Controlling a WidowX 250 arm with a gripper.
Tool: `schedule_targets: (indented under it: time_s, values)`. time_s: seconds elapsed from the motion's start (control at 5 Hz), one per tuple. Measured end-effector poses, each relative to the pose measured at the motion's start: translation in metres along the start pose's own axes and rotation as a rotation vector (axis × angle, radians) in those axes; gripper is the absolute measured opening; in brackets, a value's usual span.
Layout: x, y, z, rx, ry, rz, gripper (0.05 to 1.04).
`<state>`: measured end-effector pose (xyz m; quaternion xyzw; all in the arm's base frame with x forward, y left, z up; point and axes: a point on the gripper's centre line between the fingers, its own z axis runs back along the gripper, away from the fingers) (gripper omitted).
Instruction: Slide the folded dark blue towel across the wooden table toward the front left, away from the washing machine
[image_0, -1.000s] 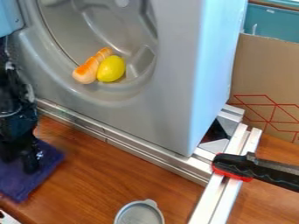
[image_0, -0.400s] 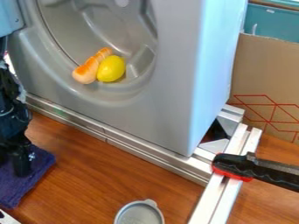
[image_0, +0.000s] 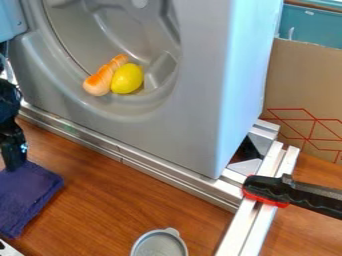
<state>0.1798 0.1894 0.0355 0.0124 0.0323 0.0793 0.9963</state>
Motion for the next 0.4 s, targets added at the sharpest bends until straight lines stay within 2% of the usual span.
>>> schedule_targets:
  time_s: [0.2,0.4]
  values:
    - [-0.018,0.0,0.01,-0.017,0.136,-0.025,0.998]
    - [-0.031,0.002,0.023,0.042,0.194,-0.044,0.998]
